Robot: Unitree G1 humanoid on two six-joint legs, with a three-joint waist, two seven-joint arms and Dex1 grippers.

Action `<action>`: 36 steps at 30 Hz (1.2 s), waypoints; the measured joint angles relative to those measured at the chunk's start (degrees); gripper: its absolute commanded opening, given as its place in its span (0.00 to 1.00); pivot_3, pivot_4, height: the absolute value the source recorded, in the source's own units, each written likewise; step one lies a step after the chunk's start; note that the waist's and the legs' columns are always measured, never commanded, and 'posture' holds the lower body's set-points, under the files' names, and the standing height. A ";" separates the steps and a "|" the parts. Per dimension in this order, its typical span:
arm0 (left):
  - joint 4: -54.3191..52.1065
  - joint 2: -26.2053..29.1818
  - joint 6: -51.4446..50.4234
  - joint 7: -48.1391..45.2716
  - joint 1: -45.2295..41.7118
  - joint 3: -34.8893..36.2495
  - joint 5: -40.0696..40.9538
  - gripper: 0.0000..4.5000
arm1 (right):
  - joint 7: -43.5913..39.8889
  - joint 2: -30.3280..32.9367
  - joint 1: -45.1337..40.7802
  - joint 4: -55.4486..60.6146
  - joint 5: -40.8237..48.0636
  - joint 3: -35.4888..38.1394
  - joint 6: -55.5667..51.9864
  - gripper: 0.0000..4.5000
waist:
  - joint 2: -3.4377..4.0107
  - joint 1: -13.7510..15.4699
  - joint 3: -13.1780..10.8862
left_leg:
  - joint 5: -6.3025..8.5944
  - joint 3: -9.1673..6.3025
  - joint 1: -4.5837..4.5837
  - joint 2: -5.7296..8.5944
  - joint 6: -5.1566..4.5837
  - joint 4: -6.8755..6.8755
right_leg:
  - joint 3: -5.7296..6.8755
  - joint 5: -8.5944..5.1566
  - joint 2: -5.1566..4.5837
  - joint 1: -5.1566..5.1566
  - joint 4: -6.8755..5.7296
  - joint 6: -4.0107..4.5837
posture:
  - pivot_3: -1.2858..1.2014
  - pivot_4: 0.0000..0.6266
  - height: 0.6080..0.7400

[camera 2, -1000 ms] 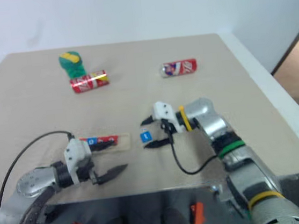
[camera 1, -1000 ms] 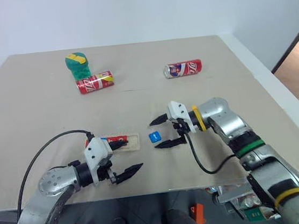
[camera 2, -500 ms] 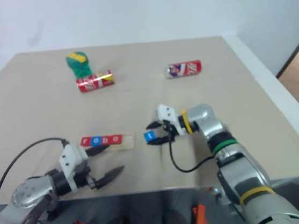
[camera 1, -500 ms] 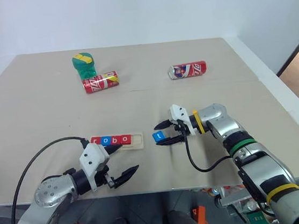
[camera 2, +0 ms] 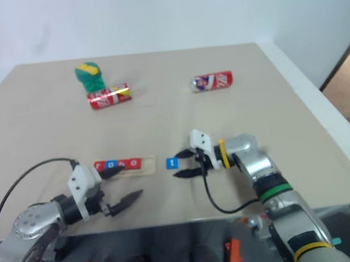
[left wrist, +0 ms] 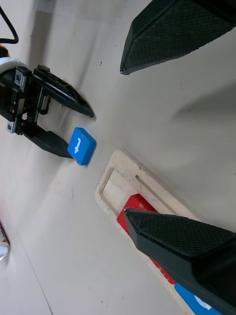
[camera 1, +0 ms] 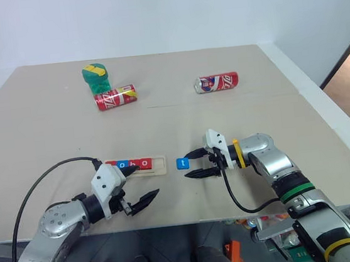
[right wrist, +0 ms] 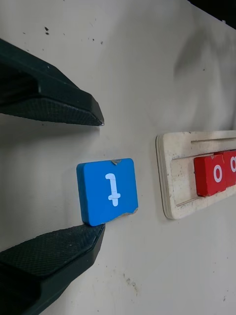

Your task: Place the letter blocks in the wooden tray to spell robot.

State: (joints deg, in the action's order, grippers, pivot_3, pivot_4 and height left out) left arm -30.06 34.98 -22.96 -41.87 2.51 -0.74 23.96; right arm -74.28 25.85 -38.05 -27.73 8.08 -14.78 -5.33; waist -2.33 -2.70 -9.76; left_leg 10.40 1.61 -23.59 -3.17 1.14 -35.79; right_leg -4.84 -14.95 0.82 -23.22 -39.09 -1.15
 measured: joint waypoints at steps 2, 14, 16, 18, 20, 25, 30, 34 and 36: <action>0.25 0.05 0.01 -0.16 0.05 0.03 -0.22 1.00 | 1.79 -0.08 1.10 2.08 -0.15 0.06 -1.19 0.66 | -0.01 0.00 0.01 | 0.00 0.01 0.01 -0.01 0.00 0.00 | 0.00 0.00 0.00 0.00 0.00 0.00 | 0.52 0.24 1.00; 0.30 -1.08 -0.07 0.35 0.69 1.07 1.36 1.00 | 10.35 -2.23 3.62 8.13 -0.33 1.37 -9.01 0.27 | -0.05 -0.12 0.03 | 0.00 0.11 0.21 -0.13 0.03 0.08 | -0.08 0.10 0.07 0.00 0.01 0.14 | 0.52 0.24 1.00; 0.29 -1.72 -0.87 0.77 0.69 1.17 1.93 1.00 | 11.73 -2.58 4.34 10.40 0.17 1.73 -12.17 0.27 | -0.07 -0.18 0.04 | 0.02 0.11 0.21 -0.14 0.06 0.15 | -0.08 0.05 0.09 -0.03 0.01 0.16 | 0.52 0.24 1.00; 0.28 -2.02 -1.21 1.18 0.79 1.17 2.04 1.00 | 13.66 -2.87 5.41 13.23 0.28 1.84 -14.88 0.27 | -0.07 -0.20 0.04 | 0.02 0.08 0.21 -0.18 0.06 0.21 | -0.07 0.03 0.15 -0.05 0.01 0.20 | 0.52 0.24 1.00; 0.23 -2.23 -1.34 1.60 1.33 1.17 2.02 1.00 | 15.91 -3.13 6.80 16.45 0.32 1.96 -17.31 0.27 | -0.06 -0.20 0.04 | 0.02 0.04 0.21 -0.22 0.07 0.27 | -0.07 0.01 0.21 -0.07 0.01 0.23 | 0.52 0.24 1.00; 0.11 -3.64 -1.96 4.40 2.34 1.63 1.91 1.00 | 20.75 -4.06 9.36 22.83 0.55 2.05 -22.09 0.27 | -0.07 -0.22 0.04 | 0.04 0.04 0.20 -0.25 0.10 0.30 | -0.09 -0.03 0.23 -0.11 0.01 0.27 | 0.52 0.24 1.00; 0.11 -5.00 -1.93 7.34 2.74 3.21 1.41 1.00 | 21.57 -5.03 8.86 23.17 0.58 1.15 -22.24 0.27 | -0.07 -0.17 0.00 | 0.05 0.03 0.15 -0.22 0.10 0.30 | -0.08 -0.05 0.23 -0.15 0.01 0.25 | 0.52 0.24 1.00; 0.34 -8.95 -2.37 13.42 3.05 5.67 0.74 1.00 | 19.25 -6.16 -0.84 21.06 0.46 -0.79 -22.52 0.27 | -0.01 -0.34 -0.12 | 0.05 0.05 0.09 -0.19 0.10 0.30 | -0.12 -0.04 0.22 -0.19 0.03 0.16 | 0.52 0.24 1.00; 0.38 -9.47 -2.53 14.50 3.01 5.70 0.70 1.00 | 18.27 -6.71 -1.82 20.09 0.44 -1.45 -21.74 0.27 | -0.04 -0.15 -0.11 | 0.10 -0.03 0.01 -0.19 0.18 0.31 | -0.06 -0.08 0.25 -0.19 0.03 0.06 | 0.52 0.24 1.00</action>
State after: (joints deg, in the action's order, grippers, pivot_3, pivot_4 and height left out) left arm -29.68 25.51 -25.49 -27.37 5.52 4.95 24.66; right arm -56.01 19.15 -39.87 -7.64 8.52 -16.24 -27.06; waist -2.37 -2.85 -9.87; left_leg 10.50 1.57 -23.58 -3.36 1.33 -35.47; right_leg -4.90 -15.03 1.07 -23.41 -39.05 -1.09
